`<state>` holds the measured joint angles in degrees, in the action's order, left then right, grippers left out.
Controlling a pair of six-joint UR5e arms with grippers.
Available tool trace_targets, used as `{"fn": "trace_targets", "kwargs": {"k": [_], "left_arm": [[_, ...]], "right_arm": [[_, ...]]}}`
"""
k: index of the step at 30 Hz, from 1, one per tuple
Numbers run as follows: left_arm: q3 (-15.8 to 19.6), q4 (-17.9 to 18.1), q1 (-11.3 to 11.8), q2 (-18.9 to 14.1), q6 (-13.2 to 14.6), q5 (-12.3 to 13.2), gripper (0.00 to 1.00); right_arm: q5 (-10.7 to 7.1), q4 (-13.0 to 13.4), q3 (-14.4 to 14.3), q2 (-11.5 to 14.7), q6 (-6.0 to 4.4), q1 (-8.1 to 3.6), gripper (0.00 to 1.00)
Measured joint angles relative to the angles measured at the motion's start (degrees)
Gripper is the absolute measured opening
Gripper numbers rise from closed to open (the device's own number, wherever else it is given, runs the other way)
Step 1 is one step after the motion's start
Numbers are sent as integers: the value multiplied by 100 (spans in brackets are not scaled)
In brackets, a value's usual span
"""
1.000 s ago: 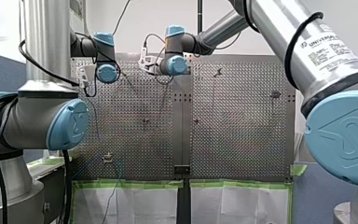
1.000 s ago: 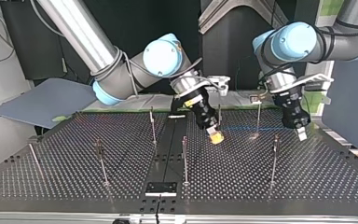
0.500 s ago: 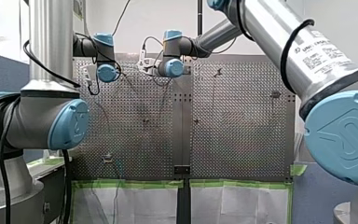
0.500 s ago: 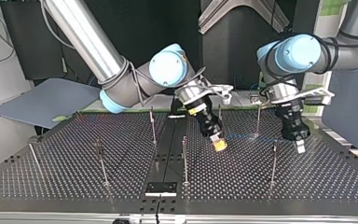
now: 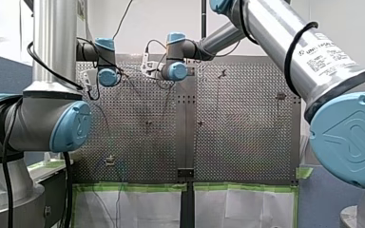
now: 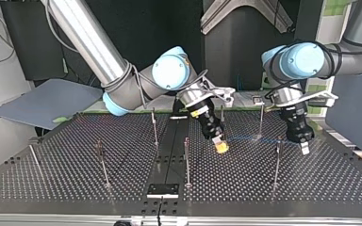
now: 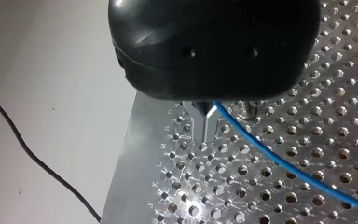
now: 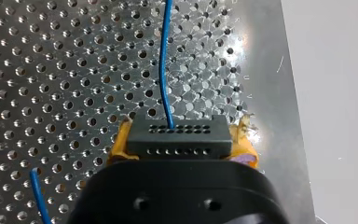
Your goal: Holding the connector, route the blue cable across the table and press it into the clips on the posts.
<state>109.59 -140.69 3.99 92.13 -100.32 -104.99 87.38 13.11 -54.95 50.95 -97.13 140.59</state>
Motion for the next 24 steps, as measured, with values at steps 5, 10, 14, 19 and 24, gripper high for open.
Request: {"fn": "trace_targets", "kwargs": {"k": [5,10,14,19,24], "left_arm": [[2,-40,-46,-144,-15,-2,0],[5,-209,-76,-297,-1,-6,0],[36,-405,-107,-329,41,-16,0],[173,-550,-153,-374,66,-24,0],[329,-563,-207,-424,87,-37,0]], "right_arm": [[-3,0,9,0,0,-3,0],[-8,-3,49,0,0,0,0],[-9,-16,70,0,0,10,0],[-4,-63,73,-2,0,18,0],[12,-123,75,-2,0,19,0]]}}
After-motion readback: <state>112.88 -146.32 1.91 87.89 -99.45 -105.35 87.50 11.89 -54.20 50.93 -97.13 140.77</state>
